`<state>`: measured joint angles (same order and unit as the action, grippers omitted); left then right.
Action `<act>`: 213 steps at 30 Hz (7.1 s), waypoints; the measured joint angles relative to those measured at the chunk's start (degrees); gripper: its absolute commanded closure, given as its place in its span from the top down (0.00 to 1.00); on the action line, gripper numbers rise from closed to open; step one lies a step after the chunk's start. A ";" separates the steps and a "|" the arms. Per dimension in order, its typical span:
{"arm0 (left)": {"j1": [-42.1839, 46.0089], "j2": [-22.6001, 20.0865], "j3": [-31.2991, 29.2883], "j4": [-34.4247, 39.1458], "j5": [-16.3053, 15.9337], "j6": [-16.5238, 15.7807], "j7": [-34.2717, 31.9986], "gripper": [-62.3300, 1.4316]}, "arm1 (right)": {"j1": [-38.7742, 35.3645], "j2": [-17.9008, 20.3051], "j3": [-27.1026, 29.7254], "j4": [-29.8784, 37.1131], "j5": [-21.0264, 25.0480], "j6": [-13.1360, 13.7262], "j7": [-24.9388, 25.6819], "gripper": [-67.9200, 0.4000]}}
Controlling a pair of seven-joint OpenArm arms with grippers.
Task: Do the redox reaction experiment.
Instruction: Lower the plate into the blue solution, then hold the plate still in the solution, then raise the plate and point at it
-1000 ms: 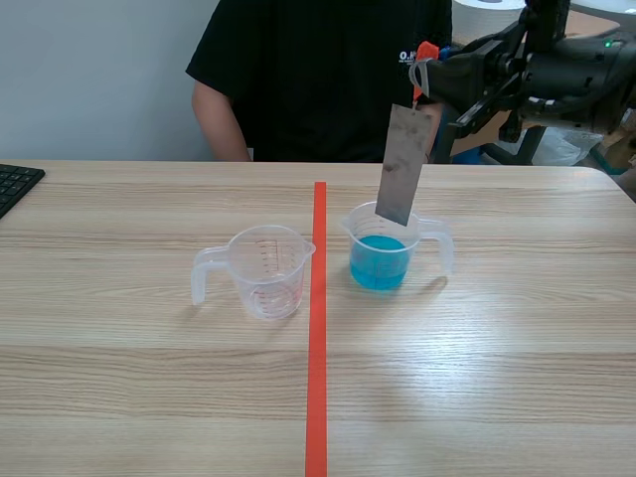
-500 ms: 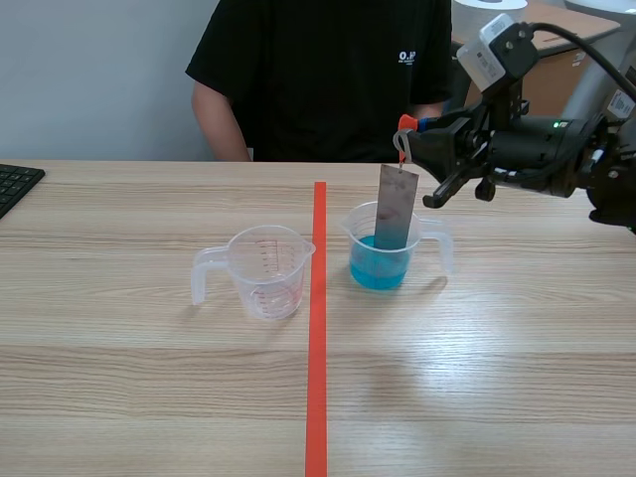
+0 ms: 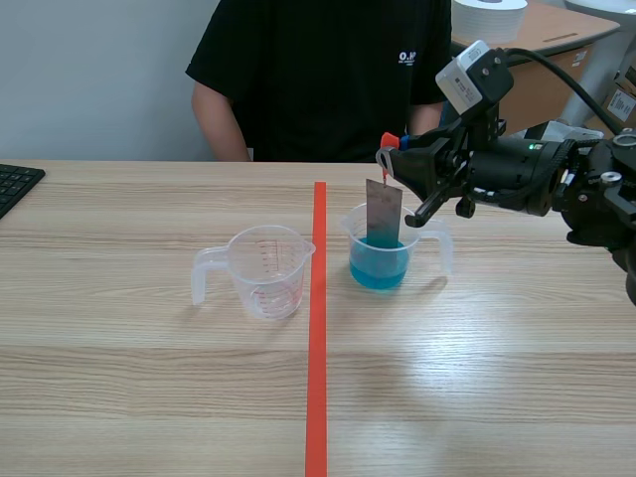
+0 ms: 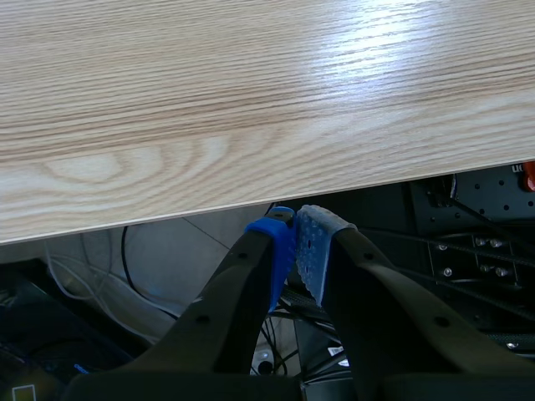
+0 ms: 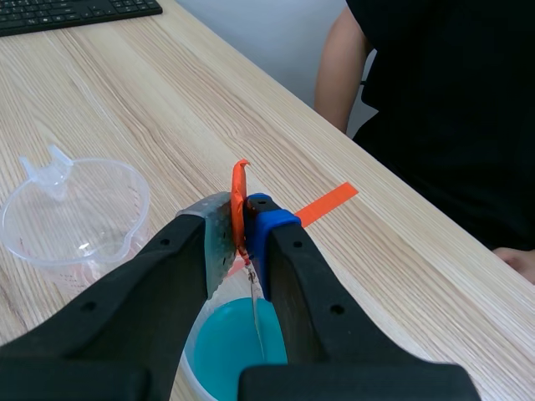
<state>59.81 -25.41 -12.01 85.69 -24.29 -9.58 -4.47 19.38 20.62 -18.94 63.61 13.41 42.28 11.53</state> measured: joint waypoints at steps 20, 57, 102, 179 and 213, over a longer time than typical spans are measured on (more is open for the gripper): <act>0.00 0.00 0.00 0.00 0.00 0.00 0.00 0.10 | 0.11 0.00 0.00 0.02 0.04 0.00 -0.44 0.03; 0.02 0.00 0.00 0.00 0.00 0.00 -0.04 0.10 | -0.04 4.44 2.14 15.56 16.65 0.04 -20.92 0.03; 0.00 0.00 0.00 0.00 0.00 0.00 -0.04 0.10 | -0.04 4.50 8.11 28.17 28.92 0.04 -35.41 0.03; -88.52 10.64 54.90 -29.79 18.38 -7.98 -0.57 0.10 | -0.04 4.50 8.11 28.17 28.89 0.07 -35.41 0.03; -91.38 14.95 54.90 -38.58 21.31 -4.76 -3.76 0.10 | -0.04 4.50 8.11 28.17 28.89 0.07 -35.41 0.03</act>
<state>-31.57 -10.46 42.89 47.11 -2.98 -14.35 -8.23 19.33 25.12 -10.83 91.79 42.30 42.35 -23.88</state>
